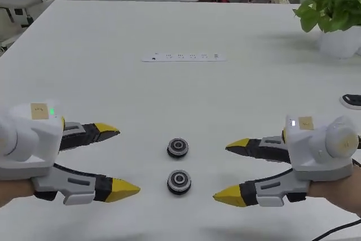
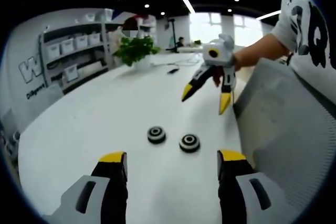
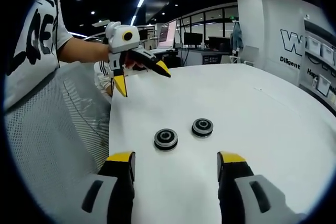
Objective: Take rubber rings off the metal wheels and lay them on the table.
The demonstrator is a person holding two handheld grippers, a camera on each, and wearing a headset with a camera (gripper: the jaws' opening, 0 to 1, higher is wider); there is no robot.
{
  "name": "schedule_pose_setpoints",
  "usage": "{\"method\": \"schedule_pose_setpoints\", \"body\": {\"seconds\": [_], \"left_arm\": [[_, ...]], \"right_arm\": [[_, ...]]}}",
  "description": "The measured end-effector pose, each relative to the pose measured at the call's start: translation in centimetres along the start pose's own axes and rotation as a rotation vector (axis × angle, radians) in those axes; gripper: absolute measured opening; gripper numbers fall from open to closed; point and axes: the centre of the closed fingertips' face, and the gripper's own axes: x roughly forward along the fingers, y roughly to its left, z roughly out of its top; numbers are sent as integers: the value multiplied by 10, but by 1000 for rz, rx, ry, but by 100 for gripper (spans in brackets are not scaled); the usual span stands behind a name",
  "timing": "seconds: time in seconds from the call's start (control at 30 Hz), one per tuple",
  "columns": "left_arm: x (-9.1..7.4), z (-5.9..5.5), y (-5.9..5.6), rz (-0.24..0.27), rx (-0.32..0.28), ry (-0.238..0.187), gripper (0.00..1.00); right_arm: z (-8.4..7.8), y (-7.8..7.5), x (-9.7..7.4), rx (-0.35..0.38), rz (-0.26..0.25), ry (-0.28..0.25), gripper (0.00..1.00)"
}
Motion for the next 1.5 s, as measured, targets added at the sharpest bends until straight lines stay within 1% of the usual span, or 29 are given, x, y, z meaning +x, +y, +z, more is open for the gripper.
{"method": "schedule_pose_setpoints", "body": {"seconds": [0.1, 0.3, 0.43, 0.6, 0.67, 0.87, 0.97, 1.07, 1.23, 1.37, 1.5], "left_arm": [[4, 1, 0, -10, 3, 3, 70], [11, -1, -1, -35, 13, 21, 65], [16, 0, -3, -55, 8, 17, 62], [21, -2, -4, -75, 24, 36, 59], [23, -1, -6, -89, 3, 25, 58], [32, -3, -13, -117, 18, 42, 55], [37, -5, -15, -131, 14, 48, 53], [41, -8, -18, -147, 11, 58, 51], [47, -10, -22, -164, 9, 68, 48], [51, -12, -25, -179, 12, 81, 48], [54, -14, -27, -184, 12, 87, 46]], "right_arm": [[2, -1, 3, -3, 9, -1, 57], [3, -4, 11, -18, 29, 10, 53], [4, -6, 16, -13, 41, 9, 51], [0, -6, 19, -26, 58, 33, 48], [0, -5, 20, -27, 67, 34, 47], [-1, -6, 27, -10, 85, 38, 41], [-3, -3, 31, -11, 99, 46, 40], [-6, -1, 35, -23, 115, 67, 38], [-8, 1, 40, -19, 130, 78, 36], [-9, 6, 45, -26, 150, 92, 35], [-8, 10, 49, -31, 168, 96, 34]]}}
